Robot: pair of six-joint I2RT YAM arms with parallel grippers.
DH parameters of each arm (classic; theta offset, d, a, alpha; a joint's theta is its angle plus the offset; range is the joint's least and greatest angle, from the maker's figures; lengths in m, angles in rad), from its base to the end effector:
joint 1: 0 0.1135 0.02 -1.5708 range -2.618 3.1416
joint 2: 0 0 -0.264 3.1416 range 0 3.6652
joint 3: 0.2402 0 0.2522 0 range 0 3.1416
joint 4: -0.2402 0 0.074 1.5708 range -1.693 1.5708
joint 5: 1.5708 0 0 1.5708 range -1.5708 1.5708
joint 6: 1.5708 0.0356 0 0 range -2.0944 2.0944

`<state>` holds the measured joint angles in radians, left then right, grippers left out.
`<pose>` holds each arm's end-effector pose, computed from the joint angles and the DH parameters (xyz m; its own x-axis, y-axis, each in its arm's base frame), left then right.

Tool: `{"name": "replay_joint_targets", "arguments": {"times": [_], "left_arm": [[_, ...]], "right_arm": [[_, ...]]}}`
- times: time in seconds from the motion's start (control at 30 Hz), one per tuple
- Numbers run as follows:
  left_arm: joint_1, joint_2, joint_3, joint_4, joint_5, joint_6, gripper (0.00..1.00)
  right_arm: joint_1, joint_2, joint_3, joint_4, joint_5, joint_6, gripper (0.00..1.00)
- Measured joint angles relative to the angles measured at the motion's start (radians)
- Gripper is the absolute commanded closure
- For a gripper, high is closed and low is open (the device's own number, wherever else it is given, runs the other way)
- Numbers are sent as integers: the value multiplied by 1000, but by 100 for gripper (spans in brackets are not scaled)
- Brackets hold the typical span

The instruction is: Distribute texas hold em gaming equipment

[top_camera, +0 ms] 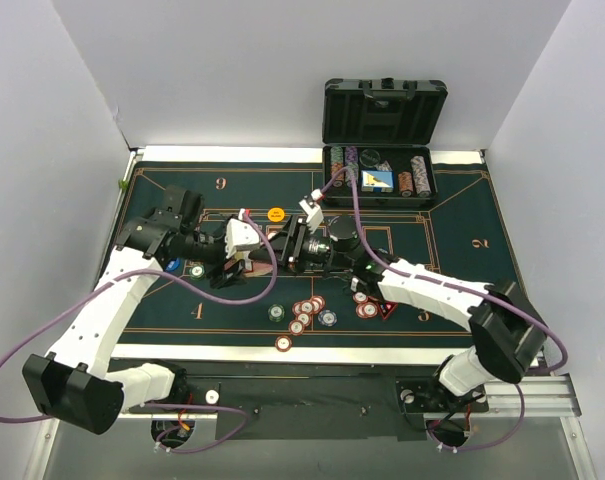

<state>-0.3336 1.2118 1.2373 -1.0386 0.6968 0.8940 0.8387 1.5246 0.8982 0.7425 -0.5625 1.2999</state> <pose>0.2044 -0.0950 0.3409 -0.0561 0.6522 -0.7560 0.9833 0.1676 0.0715 0.2164 0.2692 0.2943 -0.9267 0.1883 -0.3253 -0.3377 -0.0371 0.9405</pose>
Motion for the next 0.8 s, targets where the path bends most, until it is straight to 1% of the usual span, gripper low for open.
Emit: {"name": "replay_joint_targets", "arguments": {"times": [0.27, 0.5, 0.67, 0.8], "left_arm": [[1, -50, -61, 3, 17, -27, 100], [-5, -97, -125, 10, 9, -53, 100], [-7, -116, -157, 11, -8, -66, 100], [-12, -118, -169, 13, -19, -76, 100]], "right_arm": [[-50, -109, 1, -200, -8, -131, 53], [-35, -98, 24, -334, -18, -208, 52], [-5, -58, 48, -369, -22, -238, 52], [15, -36, 56, -382, -23, -254, 53]]}}
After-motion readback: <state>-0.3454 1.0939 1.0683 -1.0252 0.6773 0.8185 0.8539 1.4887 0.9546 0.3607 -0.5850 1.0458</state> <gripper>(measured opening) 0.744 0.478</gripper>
